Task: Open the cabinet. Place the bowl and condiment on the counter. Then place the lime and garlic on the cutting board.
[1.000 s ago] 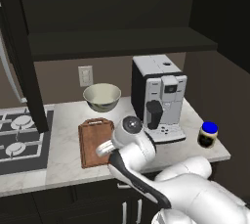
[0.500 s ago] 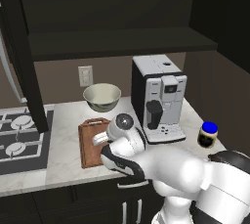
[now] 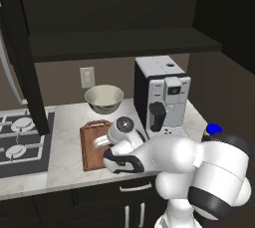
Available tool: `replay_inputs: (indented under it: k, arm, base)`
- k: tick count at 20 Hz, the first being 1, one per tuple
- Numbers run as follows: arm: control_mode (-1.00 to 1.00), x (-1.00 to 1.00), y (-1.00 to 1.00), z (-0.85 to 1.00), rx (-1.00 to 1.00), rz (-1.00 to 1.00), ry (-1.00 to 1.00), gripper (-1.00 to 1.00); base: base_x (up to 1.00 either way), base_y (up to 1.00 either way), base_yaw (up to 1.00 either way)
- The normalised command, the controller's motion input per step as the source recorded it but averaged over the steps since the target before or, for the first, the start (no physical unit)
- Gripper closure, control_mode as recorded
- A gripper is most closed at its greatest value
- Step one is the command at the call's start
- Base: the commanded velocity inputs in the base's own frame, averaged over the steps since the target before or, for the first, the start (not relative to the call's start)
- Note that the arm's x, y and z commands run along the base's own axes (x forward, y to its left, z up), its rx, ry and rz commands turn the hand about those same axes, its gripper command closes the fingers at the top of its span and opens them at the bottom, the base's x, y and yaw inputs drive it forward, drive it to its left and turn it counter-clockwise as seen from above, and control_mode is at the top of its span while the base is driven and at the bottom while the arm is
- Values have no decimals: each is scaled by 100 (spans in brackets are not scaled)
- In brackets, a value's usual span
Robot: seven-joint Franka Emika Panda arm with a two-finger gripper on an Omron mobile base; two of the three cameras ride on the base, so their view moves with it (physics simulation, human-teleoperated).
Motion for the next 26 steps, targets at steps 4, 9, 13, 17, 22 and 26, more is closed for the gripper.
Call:
replay_inputs:
  k: [4,9,13,17,22,26]
  arm:
    - [-100,6,6,-6,2,0,0,-100]
    - [-100,5,20,0,1,0,0,-100]
    - [-100,-1,-4,34,4,-1,0,-100]
    - [-100,-16,-8,79,3,-4,0,-100]
    - [-100,-63,-51,59,3,-12,7,-100]
    - [-100,-68,-55,29,0,-22,27,-100]
  base:
    - [0,0,0]
    - [0,0,0]
    - [0,0,0]
    - [0,0,0]
    - [0,0,0]
    - [0,0,0]
